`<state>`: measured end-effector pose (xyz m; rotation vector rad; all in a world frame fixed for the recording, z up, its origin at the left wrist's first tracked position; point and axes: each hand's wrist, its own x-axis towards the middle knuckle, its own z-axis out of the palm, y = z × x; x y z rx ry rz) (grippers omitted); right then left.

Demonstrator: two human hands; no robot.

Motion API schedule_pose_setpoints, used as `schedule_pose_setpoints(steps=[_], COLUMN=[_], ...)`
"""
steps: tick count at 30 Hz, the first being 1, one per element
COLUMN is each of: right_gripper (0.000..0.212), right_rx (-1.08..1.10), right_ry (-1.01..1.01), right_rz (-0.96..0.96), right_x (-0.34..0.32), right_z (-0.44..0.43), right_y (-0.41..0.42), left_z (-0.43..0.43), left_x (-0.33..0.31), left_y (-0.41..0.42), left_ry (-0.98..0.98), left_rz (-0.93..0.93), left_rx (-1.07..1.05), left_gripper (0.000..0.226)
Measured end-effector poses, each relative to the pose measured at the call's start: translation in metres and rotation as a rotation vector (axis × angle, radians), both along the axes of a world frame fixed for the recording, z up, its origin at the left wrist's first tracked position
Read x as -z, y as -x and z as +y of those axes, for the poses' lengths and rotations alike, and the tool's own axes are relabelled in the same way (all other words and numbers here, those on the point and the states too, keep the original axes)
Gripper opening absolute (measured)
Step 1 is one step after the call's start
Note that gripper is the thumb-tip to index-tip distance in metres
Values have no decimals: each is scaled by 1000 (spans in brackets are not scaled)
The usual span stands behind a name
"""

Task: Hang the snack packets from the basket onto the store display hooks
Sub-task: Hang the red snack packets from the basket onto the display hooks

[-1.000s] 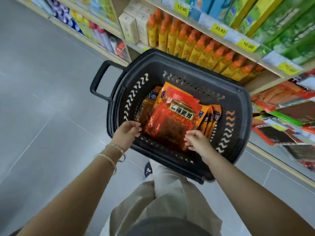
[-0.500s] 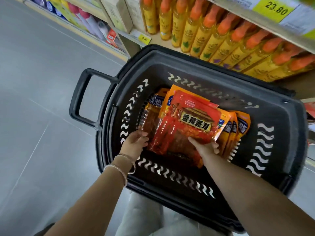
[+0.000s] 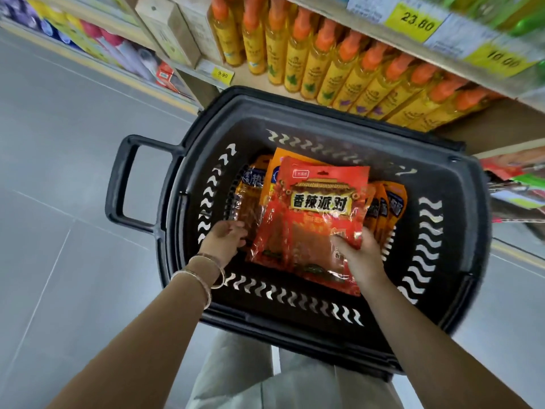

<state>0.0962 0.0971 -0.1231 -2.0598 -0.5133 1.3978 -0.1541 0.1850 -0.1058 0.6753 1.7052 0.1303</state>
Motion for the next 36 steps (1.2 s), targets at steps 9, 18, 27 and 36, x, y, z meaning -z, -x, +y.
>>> schedule_pose_setpoints(steps=[9,18,27,36], right_gripper=[53,61,130,51], right_rx=[-90,177,134,253], right_ry=[7,302,679,284], right_rz=[514,-10,-116,-143], right_x=[-33,49,93,61], right_z=[27,29,42,2], right_y=[27,21,28,-2], left_z=[1,0,4,5], left_x=[-9,1,0,-20], left_y=[-2,20,15,7], left_ry=[88,-231,-263,-218], left_rz=[-233,167,327,263], left_rx=[-98,-33,-11,-34], left_gripper=[67,23,22,24])
